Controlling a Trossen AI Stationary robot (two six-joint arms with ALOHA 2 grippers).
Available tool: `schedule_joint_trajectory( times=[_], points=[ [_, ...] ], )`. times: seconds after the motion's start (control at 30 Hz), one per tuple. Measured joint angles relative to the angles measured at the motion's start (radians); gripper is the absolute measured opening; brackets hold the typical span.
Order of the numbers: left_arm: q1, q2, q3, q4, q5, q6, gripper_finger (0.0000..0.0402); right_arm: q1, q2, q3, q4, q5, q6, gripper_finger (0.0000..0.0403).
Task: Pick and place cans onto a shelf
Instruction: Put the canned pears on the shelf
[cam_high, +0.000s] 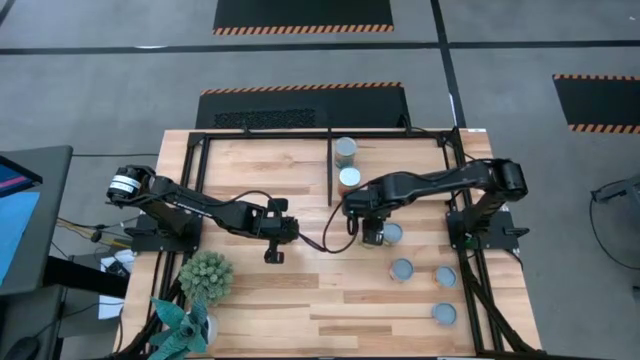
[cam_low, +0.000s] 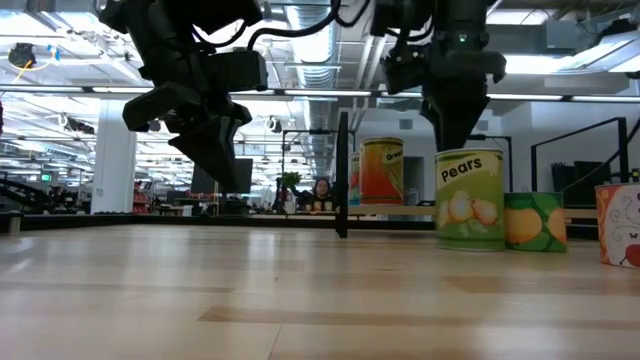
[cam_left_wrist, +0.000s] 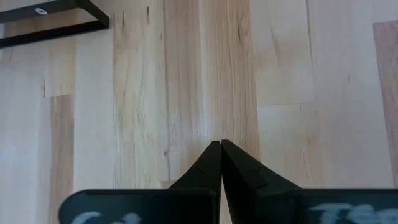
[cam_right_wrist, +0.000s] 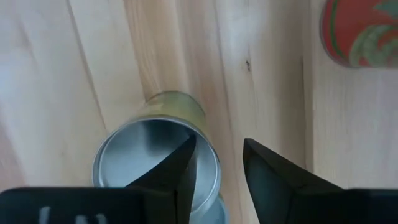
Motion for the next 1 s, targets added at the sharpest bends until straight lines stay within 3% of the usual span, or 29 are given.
schedule_joint_trajectory(
  times=[0.3, 0.57, 1.0],
  points=[
    [0.000, 0.000, 0.000, -0.001, 0.000, 0.001, 0.0000, -0.005, 0.041, 0.004, -0.015, -0.007, -0.018, 0.0118],
    [0.000, 0.000, 0.000, 0.000, 0.000, 0.002, 0.0000, -0.005, 0.037, 0.002, -0.013, -0.009, -0.016, 0.0011],
    [0.000, 0.000, 0.000, -0.001, 0.000, 0.003, 0.0000, -0.003, 0.041, 0.163, -0.185, -0.014, -0.007, 0.0004]
  ],
)
